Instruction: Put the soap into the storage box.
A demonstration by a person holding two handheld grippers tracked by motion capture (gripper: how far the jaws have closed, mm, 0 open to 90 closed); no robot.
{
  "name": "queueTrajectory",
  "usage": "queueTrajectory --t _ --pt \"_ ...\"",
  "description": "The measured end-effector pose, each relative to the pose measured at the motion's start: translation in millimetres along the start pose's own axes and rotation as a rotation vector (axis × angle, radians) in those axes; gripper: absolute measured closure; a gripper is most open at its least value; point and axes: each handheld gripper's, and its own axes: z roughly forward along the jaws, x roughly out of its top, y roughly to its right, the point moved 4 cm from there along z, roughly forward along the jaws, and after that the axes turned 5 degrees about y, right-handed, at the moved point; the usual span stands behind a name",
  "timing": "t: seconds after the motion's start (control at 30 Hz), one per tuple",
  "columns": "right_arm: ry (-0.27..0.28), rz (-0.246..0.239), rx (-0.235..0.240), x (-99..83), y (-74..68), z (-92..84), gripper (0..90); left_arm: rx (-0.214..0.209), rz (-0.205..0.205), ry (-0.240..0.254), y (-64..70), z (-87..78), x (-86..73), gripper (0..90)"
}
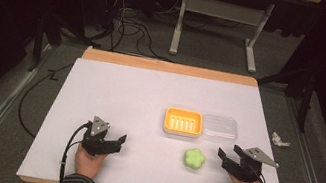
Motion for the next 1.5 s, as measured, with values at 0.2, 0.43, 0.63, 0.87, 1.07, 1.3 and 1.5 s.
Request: queueTrajectory --t 0.2,0.43,0.63,0.87,1.07,1.3,1.5 --pt "-0.011 -0.011 -0.006 -0.2 -0.4 1.2 34.2 -0.002 -0.005 0.002 0.0 -0.3 0.5 19.7" --pt "-0.028 0.005 0.005 -0.4 0.2 2.5 33.6 -0.006 -0.01 0.001 0.0 -0.4 0.8 19.4" --pt "-0.048 -0.028 0.004 -0.1 -1.9 4.8 33.2 -0.013 -0.005 0.004 0.7 -1.0 0.6 19.3" --pt "-0.034 -0.004 0.016 2.0 -2.1 2.4 32.1 -0.013 -0.008 0.016 0.8 -1.8 1.6 19.2" --pt "-0.02 0.01 0.036 6.1 -4.7 0.0 30.7 -0.011 -0.016 0.011 -0.3 -1.6 2.1 19.2" --pt "-0.011 0.005 0.057 9.8 -11.9 -5.7 28.7 -0.018 -0.015 0.015 0.1 -2.7 2.4 19.1" --pt "-0.026 -0.009 0.08 11.2 -17.3 -5.0 29.1 -0.018 -0.017 0.021 0.0 -2.9 2.9 19.2"
